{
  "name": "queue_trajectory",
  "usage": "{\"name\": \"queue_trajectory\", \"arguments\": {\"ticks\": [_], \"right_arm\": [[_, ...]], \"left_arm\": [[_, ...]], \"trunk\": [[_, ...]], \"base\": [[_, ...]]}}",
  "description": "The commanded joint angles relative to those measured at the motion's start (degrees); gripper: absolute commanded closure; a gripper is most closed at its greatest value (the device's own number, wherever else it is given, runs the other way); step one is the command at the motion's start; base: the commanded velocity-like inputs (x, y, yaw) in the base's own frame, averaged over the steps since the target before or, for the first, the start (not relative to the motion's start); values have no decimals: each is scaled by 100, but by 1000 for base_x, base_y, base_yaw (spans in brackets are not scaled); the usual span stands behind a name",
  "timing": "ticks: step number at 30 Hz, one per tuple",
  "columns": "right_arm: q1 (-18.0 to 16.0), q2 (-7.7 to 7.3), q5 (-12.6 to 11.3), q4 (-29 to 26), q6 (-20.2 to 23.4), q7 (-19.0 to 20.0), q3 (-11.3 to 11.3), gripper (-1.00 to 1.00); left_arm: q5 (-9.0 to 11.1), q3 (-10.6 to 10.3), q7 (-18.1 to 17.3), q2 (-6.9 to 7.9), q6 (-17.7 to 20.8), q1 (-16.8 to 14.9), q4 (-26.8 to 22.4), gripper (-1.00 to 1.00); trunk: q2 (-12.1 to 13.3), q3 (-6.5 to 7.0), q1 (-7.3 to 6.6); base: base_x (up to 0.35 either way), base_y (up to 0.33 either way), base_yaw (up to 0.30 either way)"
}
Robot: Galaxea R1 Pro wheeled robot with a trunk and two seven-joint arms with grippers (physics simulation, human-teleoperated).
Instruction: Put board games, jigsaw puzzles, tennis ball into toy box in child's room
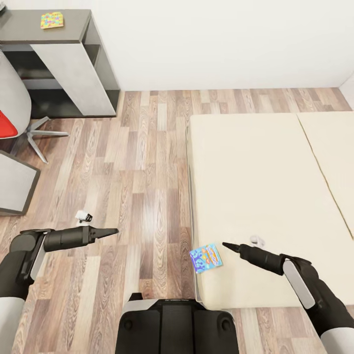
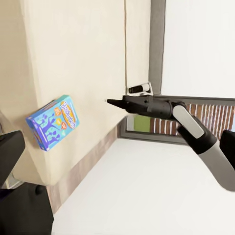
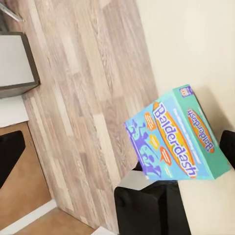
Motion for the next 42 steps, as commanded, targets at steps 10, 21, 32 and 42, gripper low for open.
{"name": "queue_trajectory", "arguments": {"ticks": [10, 21, 32, 42], "right_arm": [[1123, 8, -10, -765, -52, 980, -926, -100], [1979, 80, 0, -1483, -540, 1709, -1706, -100], [2231, 156, 53, -1509, -651, 1861, -1766, -100], [2342, 168, 61, -1569, -664, 1870, -1772, -100]], "left_arm": [[-81, 95, 101, 221, 57, 524, 46, -100], [-97, 409, 842, 294, 60, 882, 389, -100], [-109, 482, 999, 394, 57, 918, 642, -100], [-117, 484, 1012, 434, 53, 921, 771, -100]], "trunk": [[-8, 87, 4], [-8, 191, 4], [-8, 291, 4], [-8, 319, 4]], "base": [[0, 0, 0], [0, 0, 0], [0, 0, 0], [0, 0, 0]]}}
